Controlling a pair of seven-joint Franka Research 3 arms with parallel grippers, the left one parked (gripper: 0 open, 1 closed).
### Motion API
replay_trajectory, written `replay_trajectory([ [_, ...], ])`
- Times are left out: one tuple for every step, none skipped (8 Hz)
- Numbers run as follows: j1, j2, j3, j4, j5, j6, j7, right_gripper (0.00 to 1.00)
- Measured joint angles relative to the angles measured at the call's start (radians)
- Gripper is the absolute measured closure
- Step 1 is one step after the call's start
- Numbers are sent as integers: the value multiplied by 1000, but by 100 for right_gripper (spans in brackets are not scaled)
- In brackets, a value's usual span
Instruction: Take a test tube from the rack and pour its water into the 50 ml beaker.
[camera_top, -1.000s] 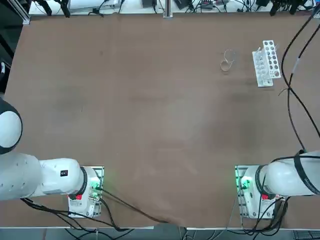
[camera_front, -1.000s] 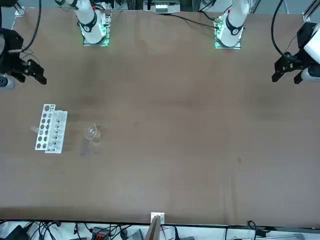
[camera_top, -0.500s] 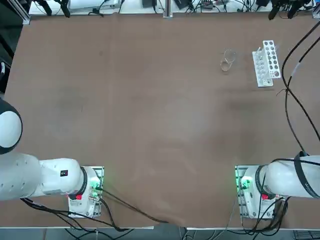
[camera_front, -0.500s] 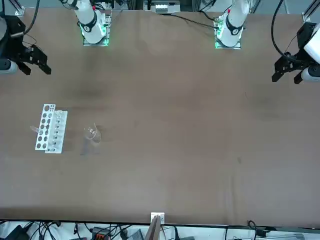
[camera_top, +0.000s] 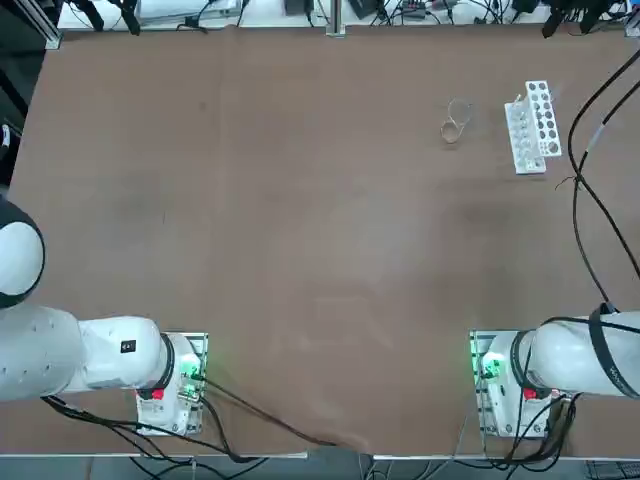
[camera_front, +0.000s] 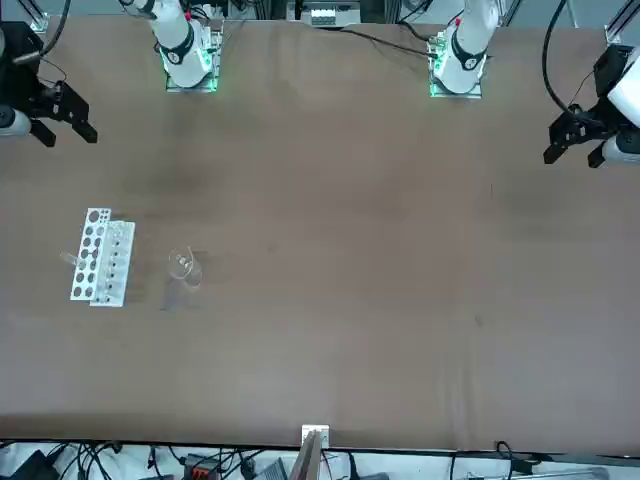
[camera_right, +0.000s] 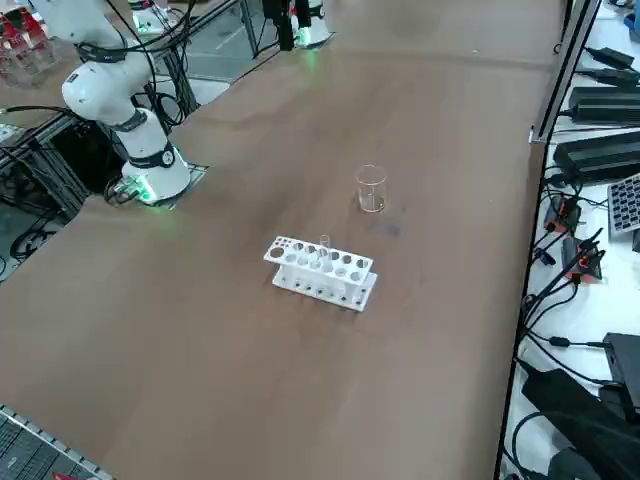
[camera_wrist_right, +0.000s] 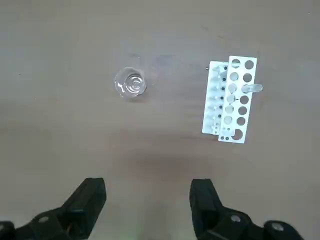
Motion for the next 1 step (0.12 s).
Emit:
replay_trajectory([
  [-1, 0, 0, 0, 0, 1, 0, 0],
])
